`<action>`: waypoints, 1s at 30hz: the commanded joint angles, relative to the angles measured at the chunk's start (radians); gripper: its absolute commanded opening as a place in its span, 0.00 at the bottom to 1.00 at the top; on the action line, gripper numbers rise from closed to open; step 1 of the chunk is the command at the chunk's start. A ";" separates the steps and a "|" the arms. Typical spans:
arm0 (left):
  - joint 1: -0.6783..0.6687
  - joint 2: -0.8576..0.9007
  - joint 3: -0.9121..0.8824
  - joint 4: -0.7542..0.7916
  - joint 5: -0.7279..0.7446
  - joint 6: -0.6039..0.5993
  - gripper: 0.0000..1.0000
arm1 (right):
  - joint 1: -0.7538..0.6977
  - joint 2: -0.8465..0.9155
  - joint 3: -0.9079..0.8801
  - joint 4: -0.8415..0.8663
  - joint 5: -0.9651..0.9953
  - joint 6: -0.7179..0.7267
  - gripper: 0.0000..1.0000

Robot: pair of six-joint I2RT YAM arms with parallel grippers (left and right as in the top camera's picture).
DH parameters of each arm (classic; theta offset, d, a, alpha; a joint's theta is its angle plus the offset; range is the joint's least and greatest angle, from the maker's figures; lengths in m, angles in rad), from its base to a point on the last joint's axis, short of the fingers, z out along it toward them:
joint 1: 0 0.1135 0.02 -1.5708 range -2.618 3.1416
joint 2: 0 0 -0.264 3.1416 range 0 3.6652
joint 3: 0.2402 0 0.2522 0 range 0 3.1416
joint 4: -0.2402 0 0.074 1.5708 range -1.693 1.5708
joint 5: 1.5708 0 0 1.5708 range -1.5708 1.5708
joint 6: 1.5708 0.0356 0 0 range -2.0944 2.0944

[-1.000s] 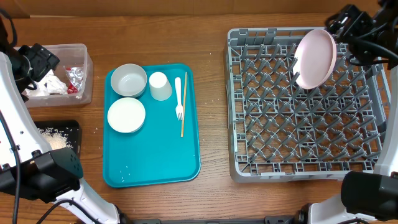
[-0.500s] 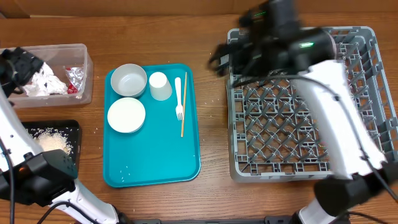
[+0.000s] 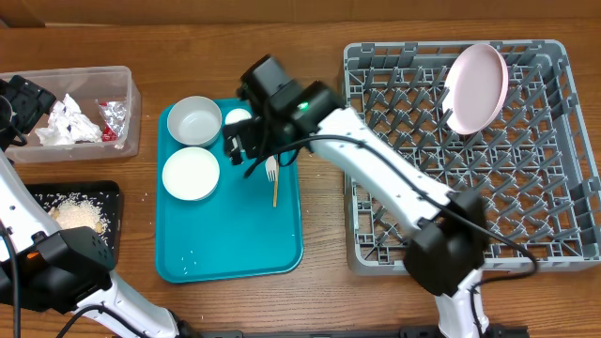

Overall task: Sort waste into correct bins and load items into the dishwasher rack
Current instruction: 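Swing the right gripper left over the teal tray to the white bowl, then grasp the rim of the front white bowl with the right gripper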

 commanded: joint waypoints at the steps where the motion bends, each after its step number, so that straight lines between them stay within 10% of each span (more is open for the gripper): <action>1: -0.006 0.003 -0.005 0.002 -0.012 -0.013 1.00 | 0.030 0.061 0.000 0.026 0.011 0.024 1.00; 23: -0.006 0.003 -0.005 0.002 -0.012 -0.013 1.00 | 0.123 0.254 0.000 0.215 0.076 0.077 0.79; 30: -0.006 0.003 -0.005 0.002 -0.012 -0.013 1.00 | 0.123 0.258 0.000 0.212 0.076 0.077 0.49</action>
